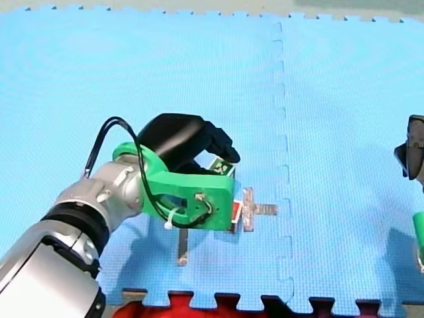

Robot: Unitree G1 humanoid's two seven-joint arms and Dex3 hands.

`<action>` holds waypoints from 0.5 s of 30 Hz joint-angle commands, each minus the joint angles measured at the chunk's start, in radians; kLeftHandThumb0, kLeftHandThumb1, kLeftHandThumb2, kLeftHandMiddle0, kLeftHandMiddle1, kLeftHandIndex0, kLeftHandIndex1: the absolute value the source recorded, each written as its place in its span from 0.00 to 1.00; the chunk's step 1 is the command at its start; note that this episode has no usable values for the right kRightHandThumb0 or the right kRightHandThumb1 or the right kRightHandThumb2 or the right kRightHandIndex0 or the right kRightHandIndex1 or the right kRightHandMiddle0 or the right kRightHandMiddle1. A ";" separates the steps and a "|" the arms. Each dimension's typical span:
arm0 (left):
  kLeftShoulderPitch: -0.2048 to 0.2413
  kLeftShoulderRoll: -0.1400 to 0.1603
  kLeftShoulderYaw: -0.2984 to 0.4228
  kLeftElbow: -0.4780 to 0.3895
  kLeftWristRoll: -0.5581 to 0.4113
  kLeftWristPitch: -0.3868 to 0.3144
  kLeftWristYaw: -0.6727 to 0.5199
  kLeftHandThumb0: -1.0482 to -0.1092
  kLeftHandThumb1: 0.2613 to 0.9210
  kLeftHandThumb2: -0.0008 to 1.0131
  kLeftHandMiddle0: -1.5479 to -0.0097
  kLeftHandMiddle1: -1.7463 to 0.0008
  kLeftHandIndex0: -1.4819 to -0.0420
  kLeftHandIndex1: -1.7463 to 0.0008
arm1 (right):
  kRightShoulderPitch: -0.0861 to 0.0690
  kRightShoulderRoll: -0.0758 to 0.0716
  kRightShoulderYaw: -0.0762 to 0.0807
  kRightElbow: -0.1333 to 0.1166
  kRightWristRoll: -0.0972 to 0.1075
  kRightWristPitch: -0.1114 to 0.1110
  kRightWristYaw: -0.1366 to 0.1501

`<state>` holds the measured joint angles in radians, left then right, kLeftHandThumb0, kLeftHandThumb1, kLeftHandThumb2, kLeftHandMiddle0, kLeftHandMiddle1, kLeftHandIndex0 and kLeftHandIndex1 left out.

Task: Stack cube left

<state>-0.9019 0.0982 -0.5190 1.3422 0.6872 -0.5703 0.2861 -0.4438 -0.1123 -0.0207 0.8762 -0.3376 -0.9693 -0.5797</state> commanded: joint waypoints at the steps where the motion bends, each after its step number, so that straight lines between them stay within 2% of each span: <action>1: -0.006 0.007 -0.002 -0.001 0.001 -0.005 -0.005 0.63 0.82 0.02 0.36 0.00 0.15 0.99 | 0.005 0.001 -0.004 -0.007 0.006 0.005 0.001; 15: -0.003 0.015 -0.003 -0.003 -0.001 -0.020 0.002 0.63 0.84 0.01 0.35 0.00 0.13 0.99 | 0.011 0.010 -0.005 -0.008 0.007 0.005 0.006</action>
<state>-0.9025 0.1072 -0.5218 1.3412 0.6870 -0.5847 0.2851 -0.4378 -0.1009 -0.0229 0.8695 -0.3359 -0.9631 -0.5747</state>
